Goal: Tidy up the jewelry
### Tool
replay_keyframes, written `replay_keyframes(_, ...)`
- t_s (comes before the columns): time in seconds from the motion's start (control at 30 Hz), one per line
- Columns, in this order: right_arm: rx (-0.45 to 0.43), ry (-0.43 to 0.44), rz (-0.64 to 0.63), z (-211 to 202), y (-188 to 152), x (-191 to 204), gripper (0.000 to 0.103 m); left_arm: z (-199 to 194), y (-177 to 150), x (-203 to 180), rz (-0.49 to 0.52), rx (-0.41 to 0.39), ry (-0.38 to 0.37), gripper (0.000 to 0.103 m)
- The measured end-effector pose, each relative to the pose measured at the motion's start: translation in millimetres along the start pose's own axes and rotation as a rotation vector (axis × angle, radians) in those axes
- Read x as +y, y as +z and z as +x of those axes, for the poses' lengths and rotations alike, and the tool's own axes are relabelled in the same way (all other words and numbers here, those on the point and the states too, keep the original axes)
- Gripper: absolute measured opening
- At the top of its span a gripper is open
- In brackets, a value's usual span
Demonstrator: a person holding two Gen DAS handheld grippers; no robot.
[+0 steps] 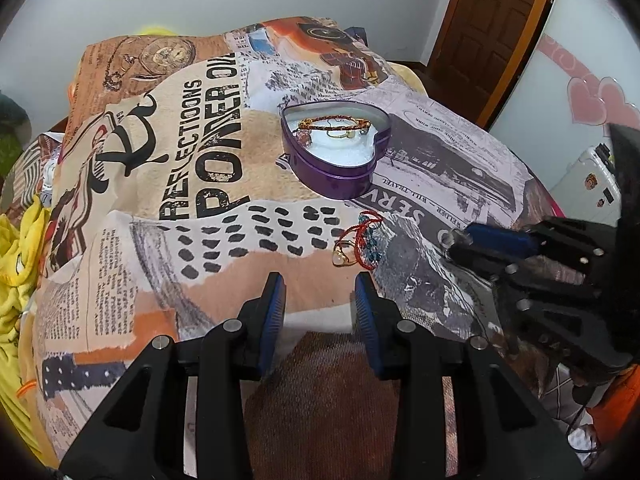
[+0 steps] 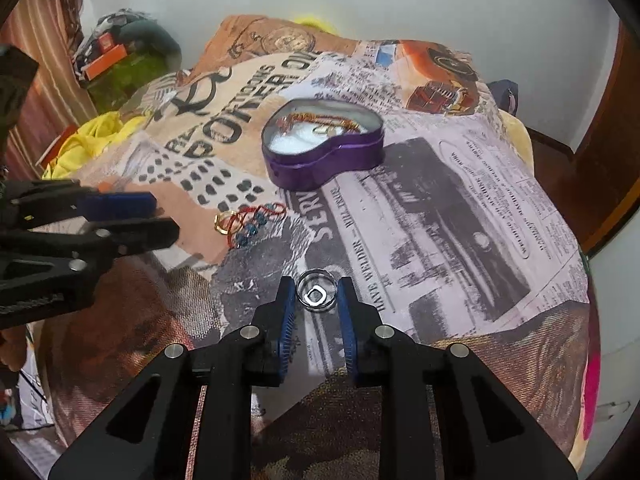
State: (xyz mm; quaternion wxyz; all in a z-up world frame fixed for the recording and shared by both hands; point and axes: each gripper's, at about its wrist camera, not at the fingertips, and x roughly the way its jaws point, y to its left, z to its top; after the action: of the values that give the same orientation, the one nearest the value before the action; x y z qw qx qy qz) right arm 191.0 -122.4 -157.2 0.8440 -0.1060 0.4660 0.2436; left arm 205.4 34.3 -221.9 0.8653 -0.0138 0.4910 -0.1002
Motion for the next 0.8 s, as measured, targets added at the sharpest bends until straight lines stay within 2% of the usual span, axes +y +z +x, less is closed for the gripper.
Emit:
replay_keyframes(0.27,-0.067,0.003,0.028,-20,9,-13,0.019,16,7,-5,0.007,0.024,0.005,0.036)
replay_keyframes(0.5,-0.075,0.011,0.039,-21,10,-19,0.019,30,14,-9,0.009,0.039,-0.008,0.035)
replay_keyframes(0.67,-0.081,0.011,0.042,-22,11,-24,0.019,35,17,-9,0.004,0.038,-0.027,0.025)
replay_keyframes(0.7,-0.081,0.011,0.043,-23,11,-25,0.019,36,17,-9,0.002,0.038,-0.043,0.022)
replay_keyframes(0.77,-0.084,0.008,0.046,-24,11,-26,0.019,36,17,-10,0.0,0.043,-0.054,0.008)
replay_keyframes(0.8,-0.084,0.008,0.048,-24,11,-27,0.019,36,16,-11,0.0,0.044,-0.054,0.008)
